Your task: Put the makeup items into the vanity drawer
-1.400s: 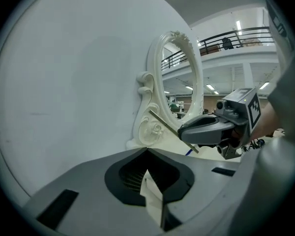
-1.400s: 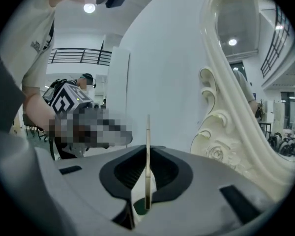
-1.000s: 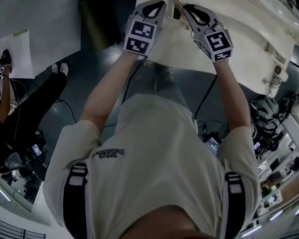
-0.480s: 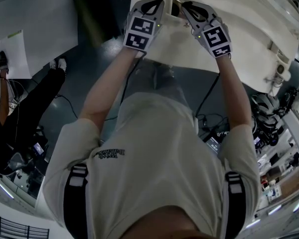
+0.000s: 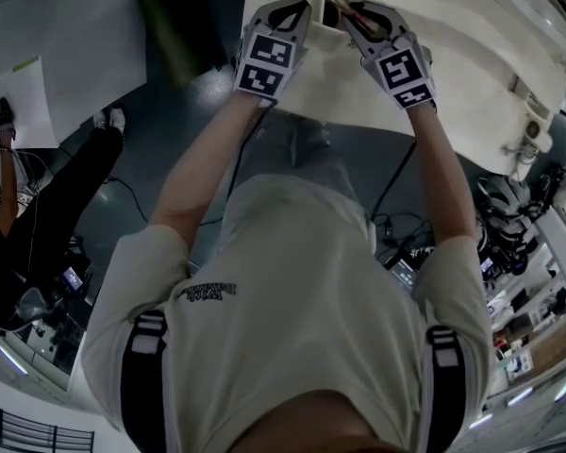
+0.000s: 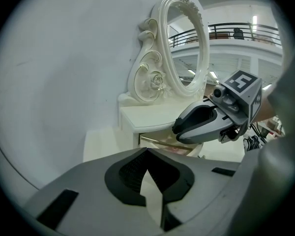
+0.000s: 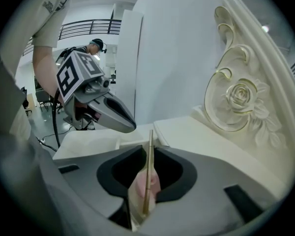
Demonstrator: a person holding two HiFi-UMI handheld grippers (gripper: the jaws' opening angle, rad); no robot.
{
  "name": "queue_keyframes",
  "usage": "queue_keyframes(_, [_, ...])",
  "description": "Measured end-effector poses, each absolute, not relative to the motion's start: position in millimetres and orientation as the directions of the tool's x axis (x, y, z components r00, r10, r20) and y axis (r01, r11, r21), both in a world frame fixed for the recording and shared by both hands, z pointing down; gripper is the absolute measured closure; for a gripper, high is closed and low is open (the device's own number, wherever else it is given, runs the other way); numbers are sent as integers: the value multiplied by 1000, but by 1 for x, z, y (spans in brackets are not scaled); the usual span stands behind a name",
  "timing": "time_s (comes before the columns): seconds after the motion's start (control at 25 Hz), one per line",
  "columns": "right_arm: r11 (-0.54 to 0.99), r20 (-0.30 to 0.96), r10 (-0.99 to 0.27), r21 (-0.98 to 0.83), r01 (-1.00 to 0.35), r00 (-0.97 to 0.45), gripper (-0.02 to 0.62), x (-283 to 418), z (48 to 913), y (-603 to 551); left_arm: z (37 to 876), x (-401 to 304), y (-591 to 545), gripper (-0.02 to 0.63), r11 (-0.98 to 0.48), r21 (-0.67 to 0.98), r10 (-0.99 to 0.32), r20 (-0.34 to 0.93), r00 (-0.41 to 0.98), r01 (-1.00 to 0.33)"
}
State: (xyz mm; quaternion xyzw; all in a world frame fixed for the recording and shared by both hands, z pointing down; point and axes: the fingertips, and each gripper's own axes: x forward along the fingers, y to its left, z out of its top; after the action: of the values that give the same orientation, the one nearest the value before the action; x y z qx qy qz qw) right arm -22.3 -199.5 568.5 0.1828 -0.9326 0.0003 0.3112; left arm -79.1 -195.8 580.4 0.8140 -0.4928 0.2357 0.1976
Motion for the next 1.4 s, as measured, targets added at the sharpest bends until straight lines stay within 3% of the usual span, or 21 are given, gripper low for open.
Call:
queue_keyframes(0.84, [907, 554, -401, 130, -400, -730, 518, -16, 550, -199, 563, -86, -189, 592, -429, 78, -723, 569, 393, -900])
queue_keyframes(1.4, [871, 451, -487, 185, -455, -748, 518, -10, 468, -198, 499, -87, -188, 592, -436, 34, -771, 501, 393, -899])
